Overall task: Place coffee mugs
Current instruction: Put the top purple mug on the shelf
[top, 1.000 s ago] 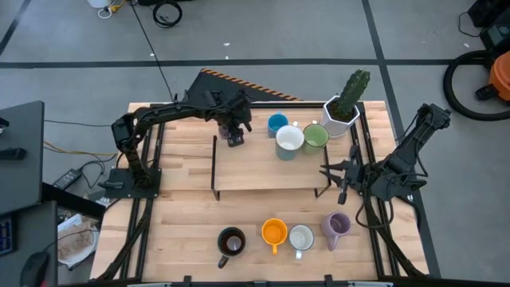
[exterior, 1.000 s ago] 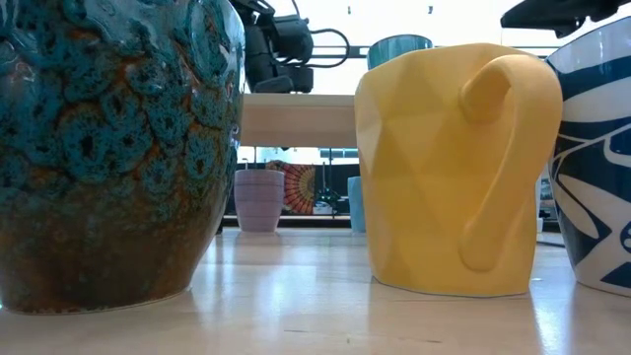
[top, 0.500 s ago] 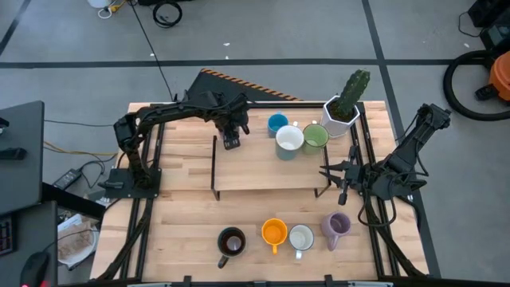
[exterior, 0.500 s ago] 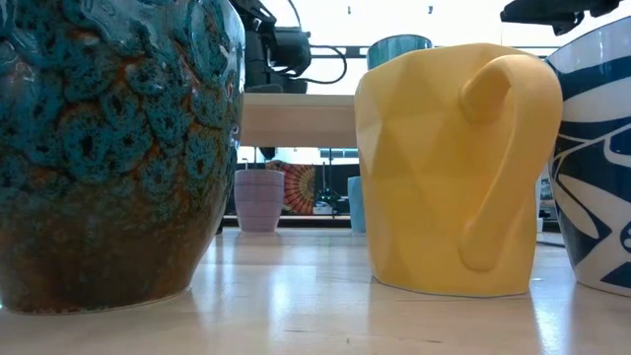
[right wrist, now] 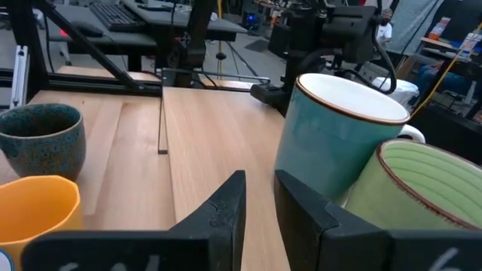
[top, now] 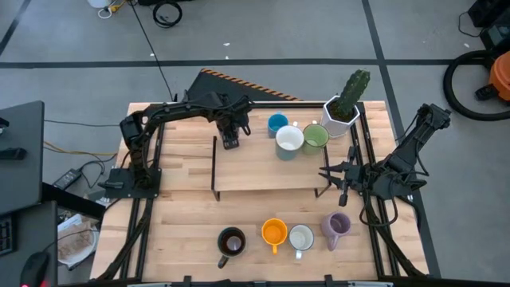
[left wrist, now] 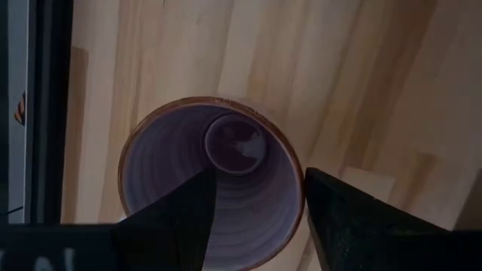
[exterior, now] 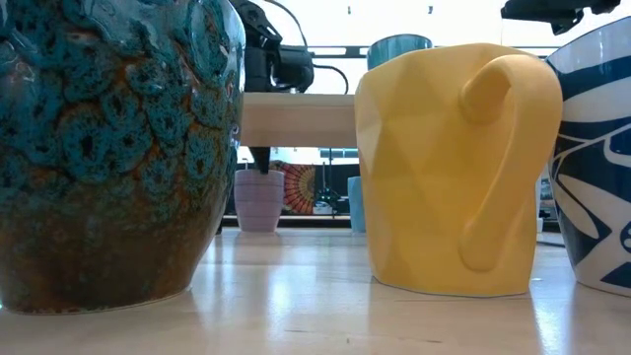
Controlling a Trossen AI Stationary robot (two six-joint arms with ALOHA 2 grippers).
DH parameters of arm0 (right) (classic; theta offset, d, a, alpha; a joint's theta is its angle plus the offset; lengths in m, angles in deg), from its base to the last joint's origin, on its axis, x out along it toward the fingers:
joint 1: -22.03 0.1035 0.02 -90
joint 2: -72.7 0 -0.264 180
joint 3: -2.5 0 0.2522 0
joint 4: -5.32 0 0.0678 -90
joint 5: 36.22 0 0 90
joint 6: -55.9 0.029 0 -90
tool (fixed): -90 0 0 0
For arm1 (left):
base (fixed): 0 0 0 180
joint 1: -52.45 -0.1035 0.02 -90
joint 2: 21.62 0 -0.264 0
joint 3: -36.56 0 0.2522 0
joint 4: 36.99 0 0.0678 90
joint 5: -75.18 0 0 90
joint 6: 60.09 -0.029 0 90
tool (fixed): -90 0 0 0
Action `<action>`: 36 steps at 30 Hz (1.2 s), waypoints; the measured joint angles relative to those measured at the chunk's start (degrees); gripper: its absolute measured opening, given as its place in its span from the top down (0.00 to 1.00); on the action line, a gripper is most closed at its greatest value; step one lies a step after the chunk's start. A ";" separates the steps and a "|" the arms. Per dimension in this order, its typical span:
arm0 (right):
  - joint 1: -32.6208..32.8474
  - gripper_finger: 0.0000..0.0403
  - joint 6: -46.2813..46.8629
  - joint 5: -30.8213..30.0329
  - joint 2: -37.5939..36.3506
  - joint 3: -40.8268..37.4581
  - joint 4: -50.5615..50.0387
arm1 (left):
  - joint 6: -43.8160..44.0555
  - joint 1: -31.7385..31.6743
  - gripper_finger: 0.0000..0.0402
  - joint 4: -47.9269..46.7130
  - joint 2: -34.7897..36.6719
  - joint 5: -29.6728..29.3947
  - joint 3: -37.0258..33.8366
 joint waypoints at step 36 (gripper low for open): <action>0.00 0.81 -0.24 1.37 0.02 0.00 -0.04 | 0.77 -0.59 0.90 -0.94 -0.79 0.55 0.00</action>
